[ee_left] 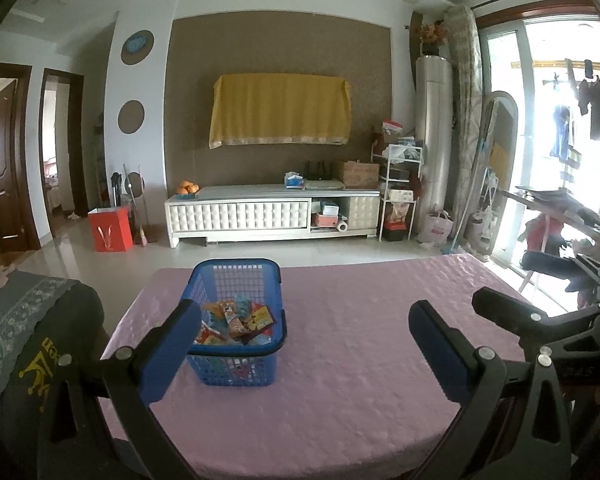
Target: Organize snacks
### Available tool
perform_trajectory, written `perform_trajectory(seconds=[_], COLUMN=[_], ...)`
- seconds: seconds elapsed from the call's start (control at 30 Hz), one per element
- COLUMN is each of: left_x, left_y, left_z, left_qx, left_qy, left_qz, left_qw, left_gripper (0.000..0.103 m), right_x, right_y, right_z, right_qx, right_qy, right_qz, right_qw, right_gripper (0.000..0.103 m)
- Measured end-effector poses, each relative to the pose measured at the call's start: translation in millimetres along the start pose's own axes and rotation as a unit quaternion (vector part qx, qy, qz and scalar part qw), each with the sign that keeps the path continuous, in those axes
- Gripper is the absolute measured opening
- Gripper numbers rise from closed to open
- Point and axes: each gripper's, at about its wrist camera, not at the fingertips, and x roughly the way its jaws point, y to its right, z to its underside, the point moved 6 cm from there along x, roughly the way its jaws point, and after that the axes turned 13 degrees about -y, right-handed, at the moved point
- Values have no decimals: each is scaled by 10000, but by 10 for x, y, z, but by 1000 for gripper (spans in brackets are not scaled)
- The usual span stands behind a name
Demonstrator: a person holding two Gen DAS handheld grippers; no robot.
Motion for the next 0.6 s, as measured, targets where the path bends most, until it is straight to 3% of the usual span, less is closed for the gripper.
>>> perform_trajectory(seconds=[0.6], left_x=[-64], left_y=[22], left_z=[47], left_qx=[5], left_qy=[45], left_qz=[-29], left_qw=[10000], left_gripper=[102], right_x=[-84], right_y=[-48], right_z=[79], right_qx=[121], right_qy=[-4], right_qz=[-145], right_qw=[9998], right_gripper=[103])
